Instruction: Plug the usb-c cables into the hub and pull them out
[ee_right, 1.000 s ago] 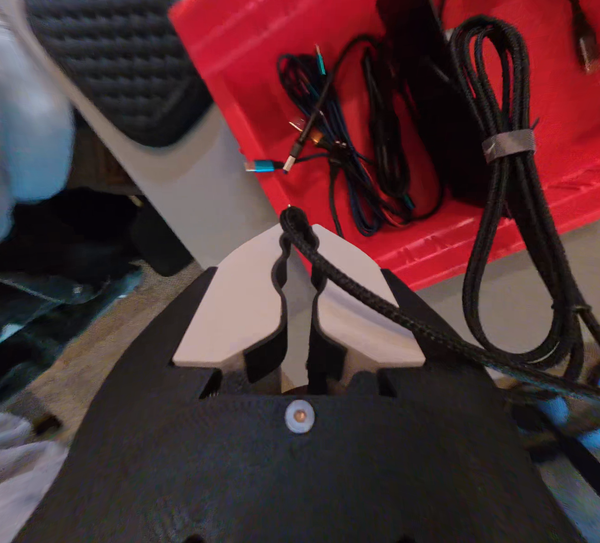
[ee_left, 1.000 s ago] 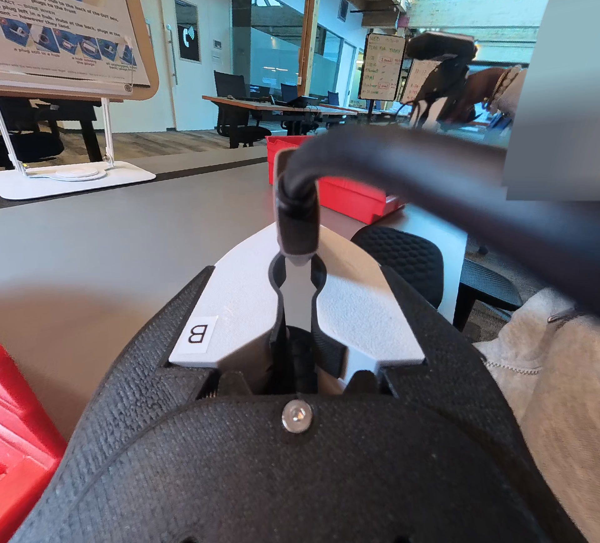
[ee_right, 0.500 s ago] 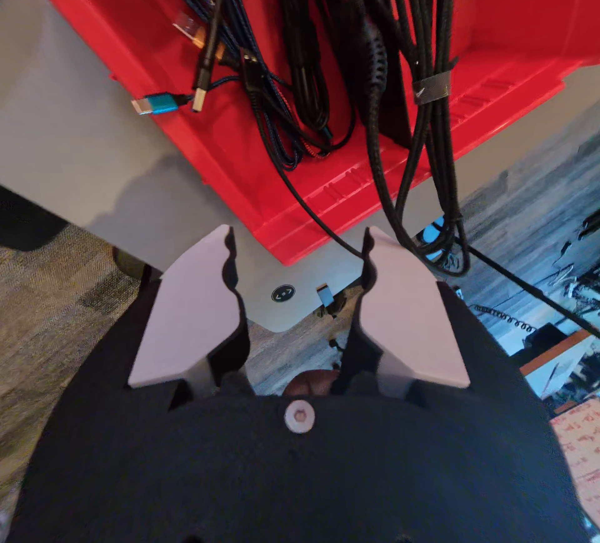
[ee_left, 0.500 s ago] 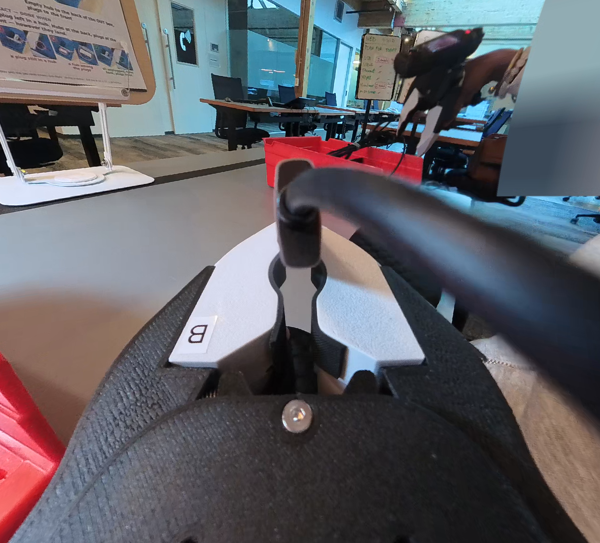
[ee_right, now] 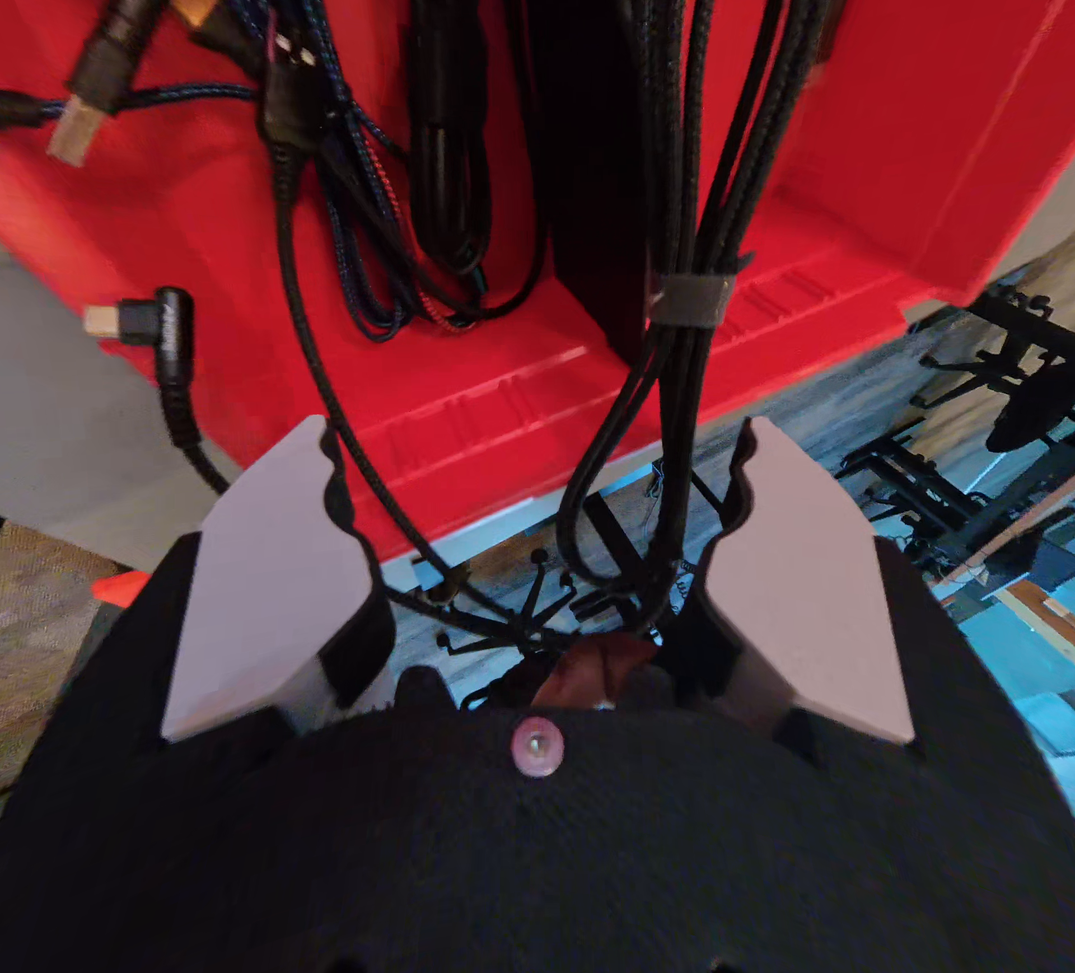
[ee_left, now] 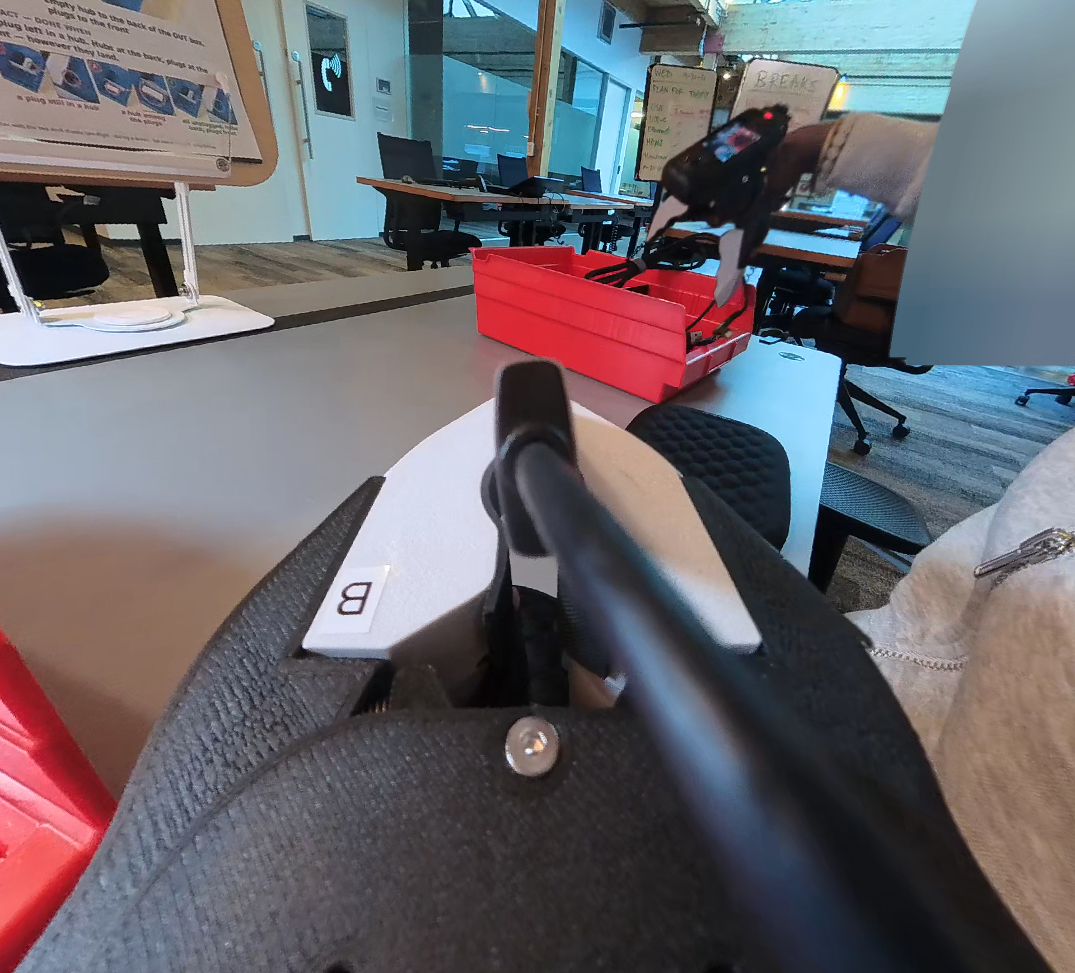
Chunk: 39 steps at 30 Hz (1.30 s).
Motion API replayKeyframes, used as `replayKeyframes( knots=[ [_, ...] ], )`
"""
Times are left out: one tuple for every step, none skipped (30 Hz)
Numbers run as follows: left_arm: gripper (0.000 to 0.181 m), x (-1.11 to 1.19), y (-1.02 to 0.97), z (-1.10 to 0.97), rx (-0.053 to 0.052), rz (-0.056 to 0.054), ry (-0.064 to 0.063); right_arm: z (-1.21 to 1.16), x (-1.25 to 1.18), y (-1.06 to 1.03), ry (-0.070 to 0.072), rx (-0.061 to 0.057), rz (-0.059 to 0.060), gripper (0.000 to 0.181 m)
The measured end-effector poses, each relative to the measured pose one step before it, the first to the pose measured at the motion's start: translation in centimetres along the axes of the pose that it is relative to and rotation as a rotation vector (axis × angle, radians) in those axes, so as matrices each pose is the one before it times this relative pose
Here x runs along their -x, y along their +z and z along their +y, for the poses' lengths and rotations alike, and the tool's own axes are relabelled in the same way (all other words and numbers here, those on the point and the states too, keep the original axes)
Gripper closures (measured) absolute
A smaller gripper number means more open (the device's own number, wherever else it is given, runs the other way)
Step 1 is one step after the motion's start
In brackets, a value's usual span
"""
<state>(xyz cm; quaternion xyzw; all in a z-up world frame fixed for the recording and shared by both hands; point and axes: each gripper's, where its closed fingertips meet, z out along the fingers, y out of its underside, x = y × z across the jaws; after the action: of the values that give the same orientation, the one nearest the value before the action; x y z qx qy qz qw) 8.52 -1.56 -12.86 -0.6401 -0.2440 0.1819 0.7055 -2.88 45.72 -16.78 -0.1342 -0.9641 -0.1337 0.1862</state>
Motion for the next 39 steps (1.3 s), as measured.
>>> replayKeyframes(
  knots=[
    [0.171,0.037,-0.022,-0.024,-0.0018,0.0006,-0.0041,-0.056,-0.111,0.691,-0.0138,0.0061,-0.0061,0.065],
    [0.171,0.037,-0.028,-0.03,-0.003,0.0004,-0.0043,-0.077,-0.425,0.443,-0.0092,0.0025,0.0216,0.075],
    [0.171,0.031,-0.035,-0.043,-0.0031,0.0009,-0.0048,-0.06,-0.473,0.137,-0.0127,-0.0031,0.0308,0.087],
    [0.171,0.043,-0.031,-0.03,-0.0034,0.0014,-0.0056,-0.185,-0.488,-0.174,-0.0158,-0.017,0.0372,0.108],
    [0.171,0.04,-0.029,-0.034,-0.0028,0.0018,-0.0064,-0.171,-0.575,-0.344,-0.0145,-0.0164,0.0467,0.128],
    [0.171,0.039,-0.016,-0.024,-0.0028,0.0022,-0.0062,-0.151,-0.459,-0.384,-0.0129,-0.0156,0.0418,0.151],
    [0.17,0.031,-0.042,-0.042,-0.0034,0.0014,-0.0048,-0.215,0.008,-0.389,-0.0123,-0.0188,0.011,0.156],
    [0.171,0.016,-0.034,-0.045,-0.0034,0.0003,-0.0028,-0.223,0.175,-0.374,-0.0032,-0.016,0.0004,0.157],
    [0.171,-0.007,-0.034,-0.034,-0.0031,0.0002,0.0007,-0.312,0.063,-0.387,0.0202,-0.021,0.0023,0.16],
    [0.171,-0.041,-0.021,-0.032,-0.0023,-0.0004,0.0038,-0.5,0.104,-0.466,0.0358,-0.036,-0.0079,0.16],
    [0.171,-0.04,-0.005,-0.001,-0.0002,-0.0005,0.0049,-0.618,-0.011,-0.52,0.0406,-0.0469,-0.006,0.161],
    [0.17,-0.051,0.011,0.019,0.0019,-0.0001,0.0054,-0.642,-0.141,-0.561,0.0429,-0.0479,-0.0013,0.161],
    [0.17,-0.049,0.032,0.025,0.003,-0.0003,0.0048,-0.636,-0.18,-0.608,0.04,-0.0456,-0.0029,0.161],
    [0.17,-0.027,0.03,0.038,0.0035,-0.0006,0.0041,-0.598,-0.216,-0.654,0.0352,-0.0396,-0.0029,0.162],
    [0.17,-0.034,0.037,0.034,0.0038,-0.0006,0.0041,-0.578,-0.321,-0.693,0.0301,-0.0364,0.0021,0.162],
    [0.17,-0.035,0.038,0.04,0.0036,-0.0004,0.0041,-0.535,-0.301,-0.763,0.0283,-0.0302,-0.0022,0.162],
    [0.17,-0.026,0.03,0.032,0.0032,-0.0001,0.0031,-0.523,-0.329,-0.832,0.0238,-0.0264,-0.0006,0.162],
    [0.171,-0.016,0.034,0.036,0.003,0.0001,0.0017,-0.506,-0.441,-0.911,0.0186,-0.0241,0.0071,0.162],
    [0.171,-0.001,0.032,0.036,0.0025,0.0001,-0.0001,-0.4,-0.419,-0.945,0.0166,-0.0168,0.0044,0.162],
    [0.171,0.001,0.015,0.028,0.0014,0.001,-0.001,-0.33,-0.195,-0.925,0.0187,-0.0131,-0.0116,0.162],
    [0.171,0.013,0.007,0.001,0.0003,0.0005,-0.0016,-0.193,0.09,-0.796,0.0201,-0.0062,-0.0307,0.162],
    [0.171,0.006,-0.014,-0.004,-0.0007,0.0006,-0.0017,-0.007,0.047,-0.63,0.0061,0.0034,-0.0217,0.162],
    [0.171,0.01,-0.016,-0.017,-0.0017,0.0009,-0.0015,0.088,-0.086,-0.591,-0.0118,0.0079,-0.0069,0.162],
    [0.171,0.003,-0.022,-0.025,-0.0024,0.0003,-0.0012,-0.065,-0.308,-0.652,-0.0086,-0.0029,0.0088,0.162],
    [0.171,0.015,-0.032,-0.024,-0.0022,-0.0002,-0.0013,-0.525,-0.541,-0.775,0.0063,-0.0303,0.0227,0.162],
    [0.171,0.005,-0.007,-0.01,-0.0014,0.0001,-0.0009,-0.989,-0.489,-0.886,0.0177,-0.0595,0.0165,0.162],
    [0.171,0.001,-0.007,-0.004,-0.0002,0.0003,-0.0001,-1.27,-0.265,-0.891,0.021,-0.0739,0.0018,0.162],
    [0.171,-0.005,0.002,0.012,0.0008,0.0003,0.0006,-1.301,-0.183,-0.799,0.0164,-0.0714,0.0016,0.162],
    [0.171,-0.022,0.004,-0.003,0.0003,0.0004,0.0017,-1.119,-0.189,-0.688,0.0087,-0.0571,0.0057,0.162],
    [0.171,-0.02,-0.007,-0.009,-0.0001,0.0002,0.0019,-0.928,-0.209,-0.544,0.0046,-0.0439,0.011,0.163],
    [0.171,-0.022,-0.006,-0.002,-0.0003,0.0001,0.0013,-0.804,-0.299,-0.409,0.0046,-0.04,0.0172,0.162],
    [0.171,-0.008,-0.002,-0.006,-0.0005,0.0001,0.0003,-0.749,-0.321,-0.259,0.0099,-0.0428,0.0195,0.162],
    [0.171,0.008,-0.012,-0.003,-0.0008,0.0002,-0.0002,-0.676,-0.325,-0.084,0.018,-0.0489,0.02,0.162],
    [0.171,0.002,-0.01,-0.006,-0.001,0.0005,-0.0004,-0.53,-0.281,0.058,0.0193,-0.0535,0.0233,0.162],
    [0.171,-0.006,-0.02,-0.031,-0.0022,0.0005,0.0,-0.272,-0.183,0.17,0.0159,-0.0527,0.0254,0.162],
    [0.171,0.002,-0.031,-0.021,-0.0028,-0.0001,0.0,0.019,-0.253,0.243,0.0109,-0.0524,0.0414,0.163],
    [0.171,0.007,-0.02,-0.029,-0.0027,0.0002,-0.0008,0.327,-0.394,0.295,0.0062,-0.0539,0.0611,0.162],
    [0.171,0.005,-0.027,-0.032,-0.0019,0.0008,-0.0017,0.653,-0.246,0.291,0.01,-0.0526,0.059,0.162],
    [0.171,0.008,-0.003,-0.005,-0.0007,0.0013,-0.0024,1.003,0.041,0.262,0.0183,-0.0443,0.0441,0.162]
  ],
)
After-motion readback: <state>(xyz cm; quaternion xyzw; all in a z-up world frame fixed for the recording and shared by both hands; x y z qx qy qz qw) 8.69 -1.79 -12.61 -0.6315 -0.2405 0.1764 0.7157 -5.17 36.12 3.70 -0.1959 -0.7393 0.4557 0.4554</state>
